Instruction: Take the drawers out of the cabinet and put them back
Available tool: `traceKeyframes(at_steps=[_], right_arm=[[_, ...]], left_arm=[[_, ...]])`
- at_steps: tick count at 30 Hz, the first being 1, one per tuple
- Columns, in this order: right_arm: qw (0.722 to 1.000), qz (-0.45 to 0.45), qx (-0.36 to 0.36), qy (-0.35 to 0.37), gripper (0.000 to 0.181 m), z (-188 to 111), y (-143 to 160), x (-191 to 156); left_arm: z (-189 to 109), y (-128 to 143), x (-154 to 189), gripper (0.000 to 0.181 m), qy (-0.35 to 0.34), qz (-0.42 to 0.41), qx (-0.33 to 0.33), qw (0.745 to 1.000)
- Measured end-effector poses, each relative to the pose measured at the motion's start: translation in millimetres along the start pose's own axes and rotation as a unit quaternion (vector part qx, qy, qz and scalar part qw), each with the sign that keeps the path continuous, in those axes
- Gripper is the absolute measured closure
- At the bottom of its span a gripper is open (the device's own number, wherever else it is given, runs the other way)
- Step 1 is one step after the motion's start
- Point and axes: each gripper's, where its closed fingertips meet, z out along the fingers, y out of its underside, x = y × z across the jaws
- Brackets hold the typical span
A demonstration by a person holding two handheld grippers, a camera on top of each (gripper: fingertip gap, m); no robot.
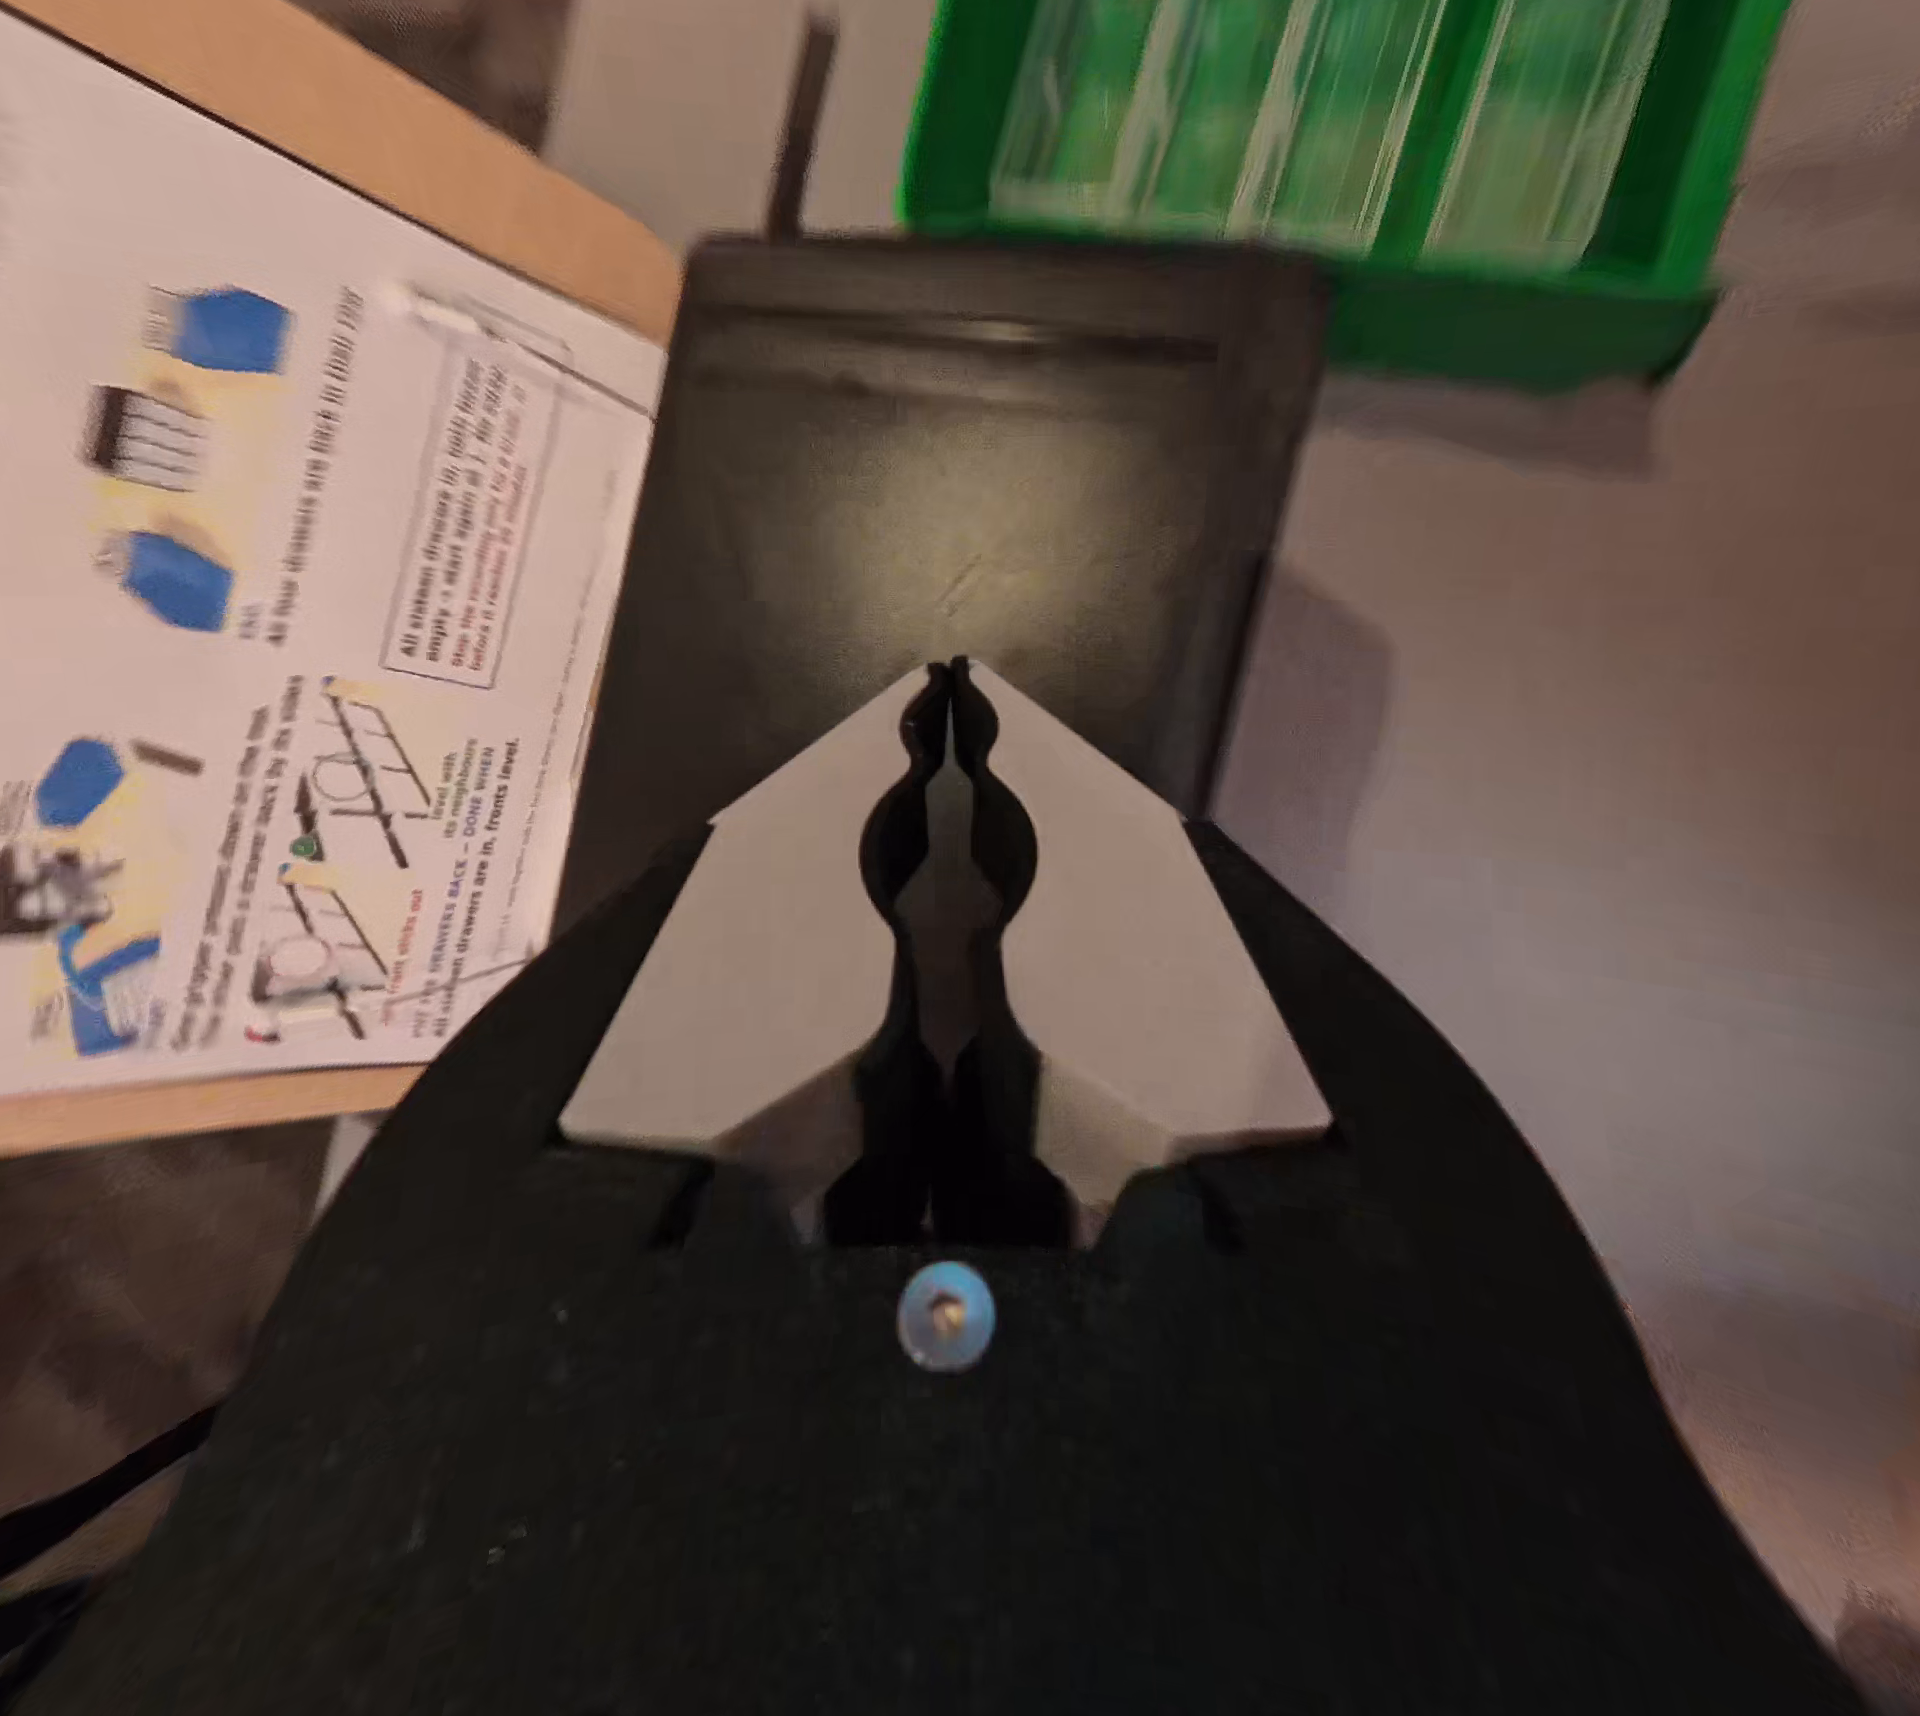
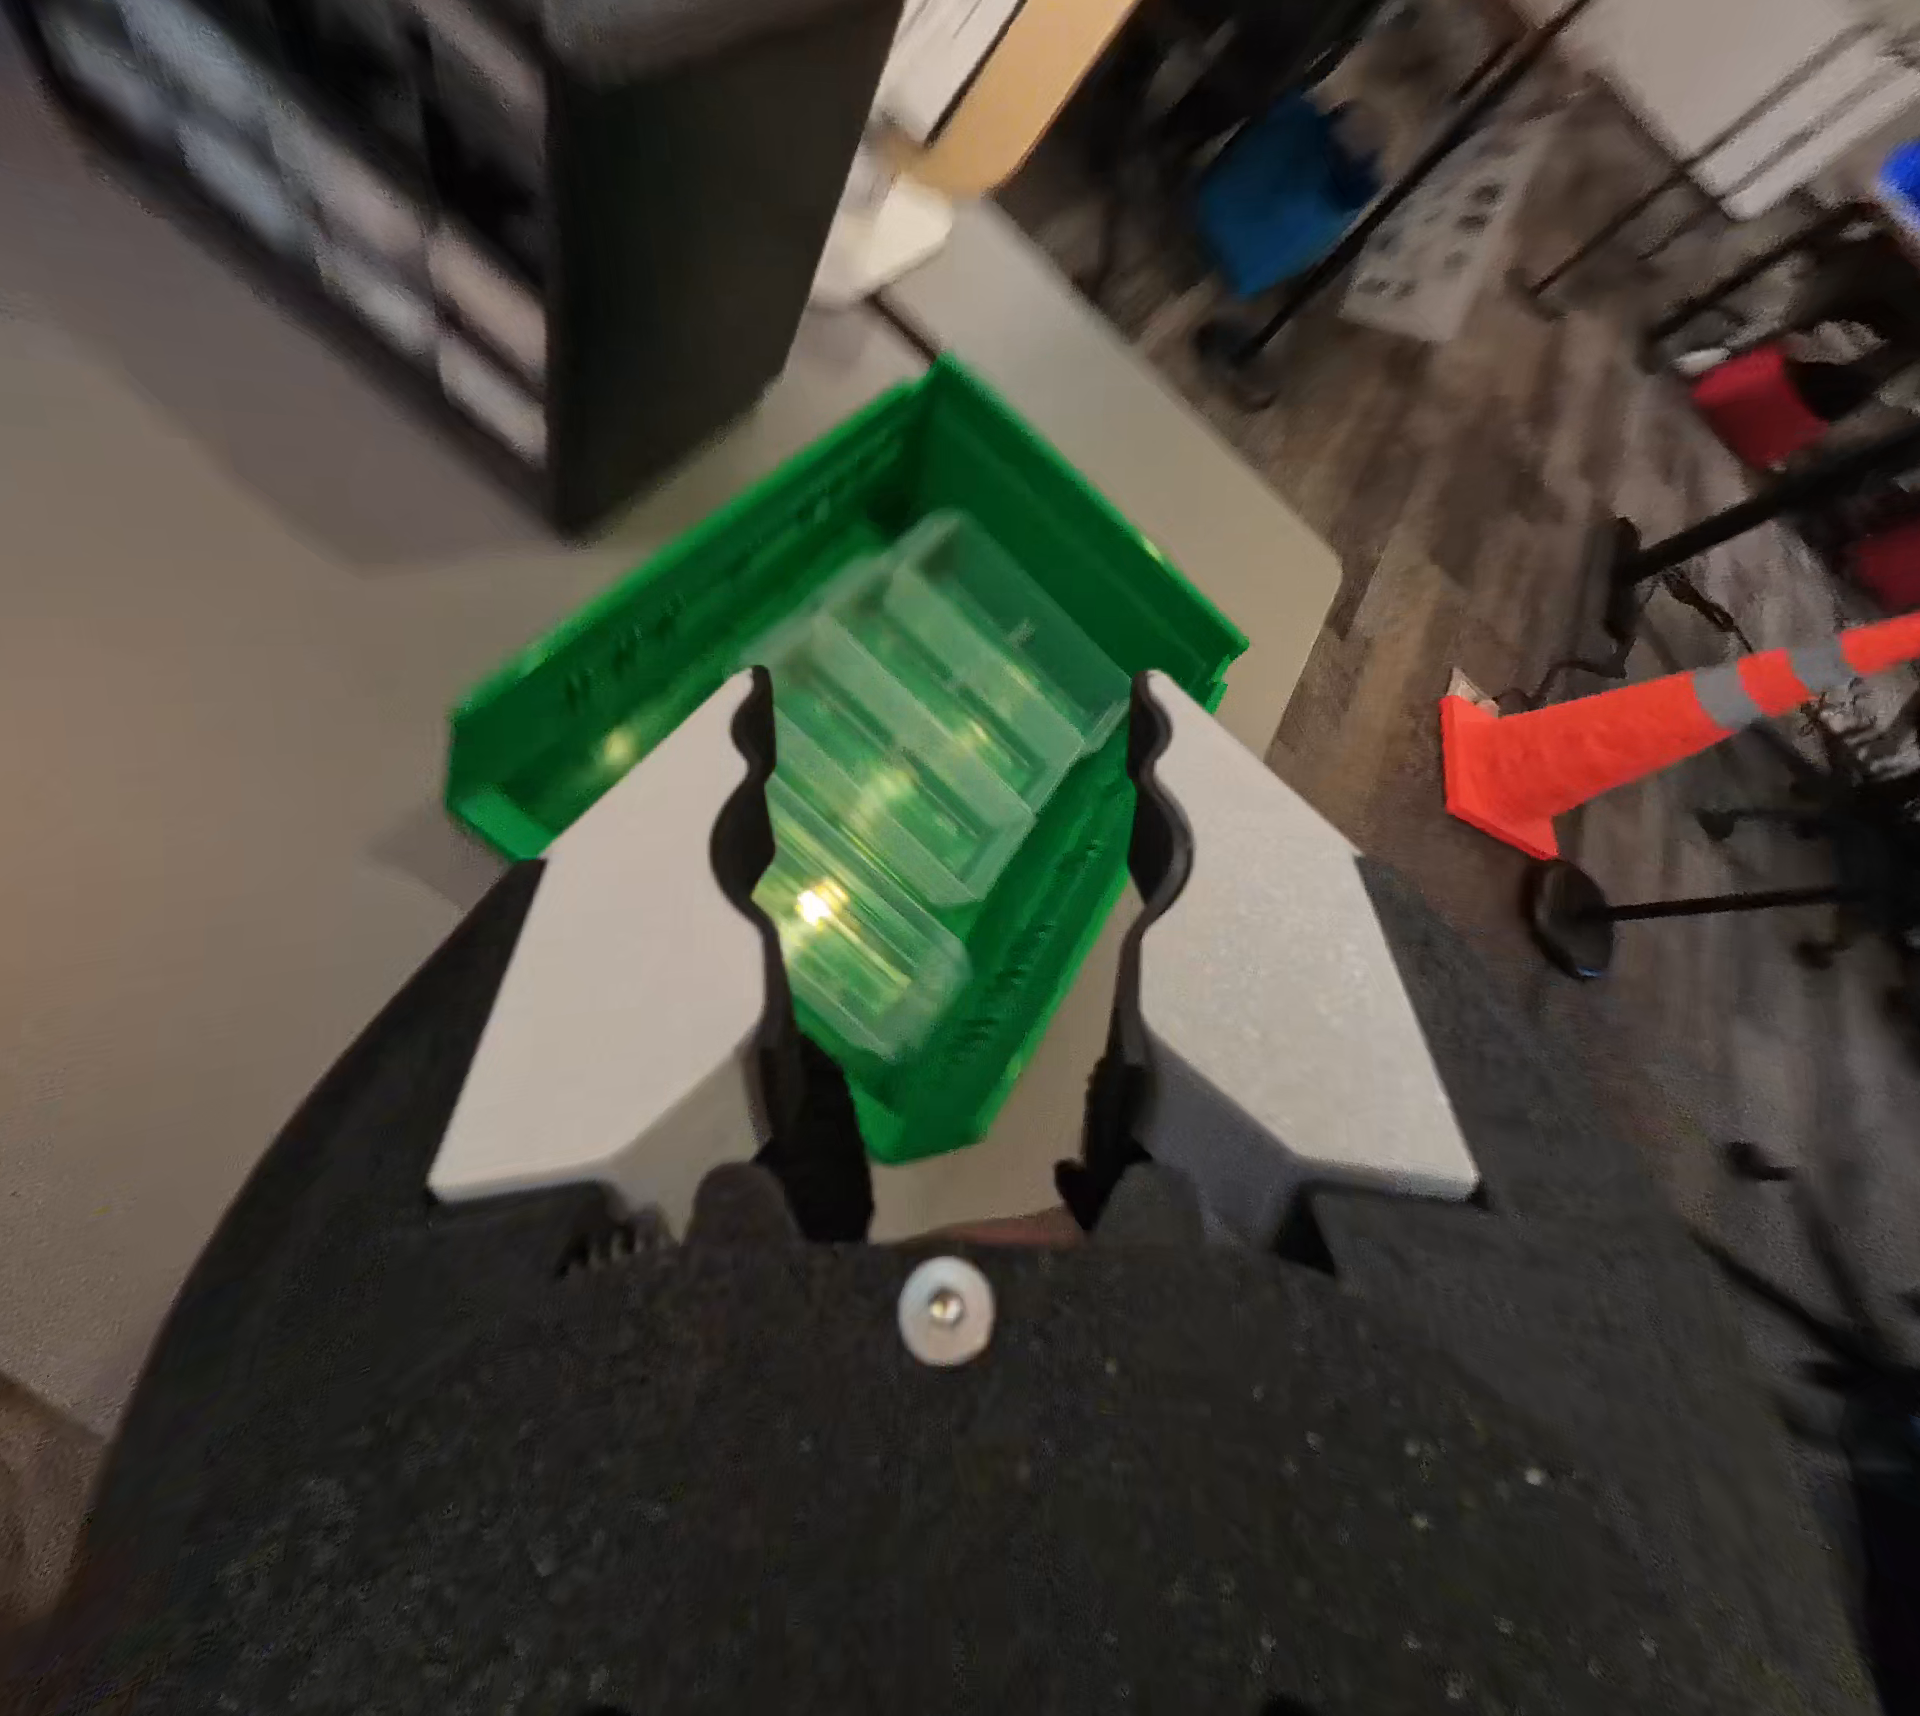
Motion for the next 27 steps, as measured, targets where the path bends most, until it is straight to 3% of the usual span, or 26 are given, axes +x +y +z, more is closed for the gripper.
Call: traceKeyframes(at_steps=[2, 4, 6, 9, 11, 13, 18, 27], right_arm=[[0.994, 0.078, 0.071, 0.033, 0.118, -21.7, 6.1, -13.9], [0.98, 0.156, 0.097, 0.075, 0.127, -30.8, 32.5, -31.5], [0.964, 0.244, 0.07, 0.076, 0.127, -29.5, 68.7, -65.0], [0.942, 0.321, 0.022, 0.099, 0.125, -32.0, 112.9, -105.6], [0.927, 0.359, 0.019, 0.104, 0.125, -31.6, 123.3, -127.2], [0.923, 0.371, 0.016, 0.101, 0.125, -26.4, 127.6, -143.7], [0.936, 0.332, 0.0, 0.115, 0.125, -10.2, 136.9, -148.5], [0.946, 0.303, -0.024, 0.113, 0.126, 4.2, 140.6, -146.6]], left_arm=[[-44.5, 3.7, 12.9, 0.181, -0.049, -0.063, 0.095, 0.992], [-86.2, 41.5, 30.5, 0.178, -0.125, -0.13, 0.136, 0.974], [-117.2, 103.5, 59.6, 0.174, -0.206, -0.195, 0.144, 0.948], [-134.1, 209.5, 121.7, 0.169, -0.273, -0.324, 0.135, 0.896], [-132.3, 277.4, 164.0, 0.162, -0.296, -0.416, 0.11, 0.853], [-130.1, 324.4, 195.9, 0.153, -0.312, -0.483, 0.091, 0.813], [-113.3, 377.4, 227.0, 0.146, -0.335, -0.555, 0.089, 0.756], [-115.6, 382.7, 232.7, 0.145, -0.333, -0.525, 0.075, 0.779]])
